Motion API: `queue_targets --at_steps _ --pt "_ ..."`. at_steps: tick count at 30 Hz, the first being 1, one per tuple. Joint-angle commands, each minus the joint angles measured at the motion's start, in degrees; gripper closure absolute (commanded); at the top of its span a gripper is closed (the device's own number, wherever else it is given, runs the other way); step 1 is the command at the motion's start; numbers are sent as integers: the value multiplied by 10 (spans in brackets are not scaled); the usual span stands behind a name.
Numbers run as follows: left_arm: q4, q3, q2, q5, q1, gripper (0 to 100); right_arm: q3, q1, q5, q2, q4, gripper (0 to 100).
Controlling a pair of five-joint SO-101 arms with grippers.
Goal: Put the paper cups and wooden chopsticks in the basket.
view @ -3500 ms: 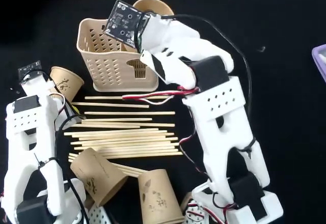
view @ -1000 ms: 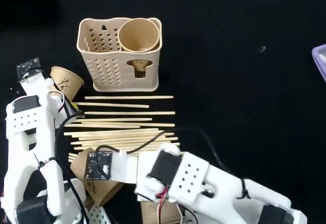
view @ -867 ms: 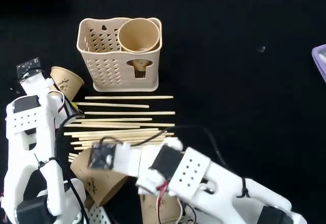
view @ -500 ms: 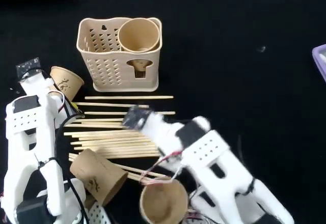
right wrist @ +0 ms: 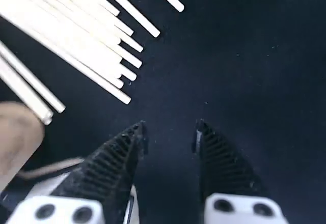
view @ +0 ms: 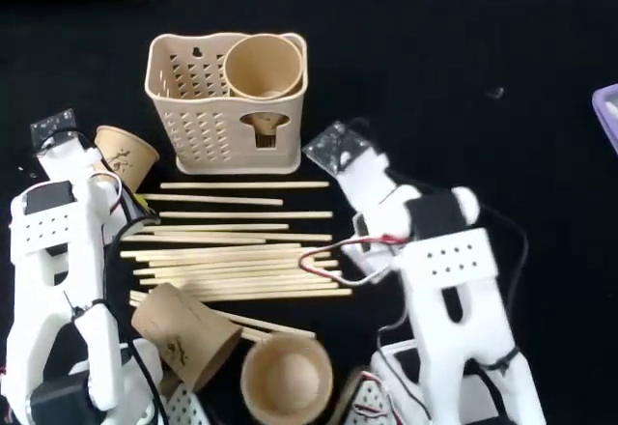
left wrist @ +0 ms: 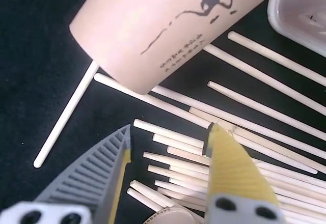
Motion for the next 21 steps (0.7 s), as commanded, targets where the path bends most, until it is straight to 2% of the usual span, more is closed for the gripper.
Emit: queue_targets --at_steps 1,6,12,21 --pt "-3 -7 -12 1 2 759 -87 -70 6 -7 79 842" --pt "-3 -7 -11 1 2 759 -84 -195 6 -82 93 842" --pt "-6 -7 -11 1 2 759 14 -349 4 -194 88 842" --pt "-6 -7 -11 1 2 759 15 -433 0 -172 89 842"
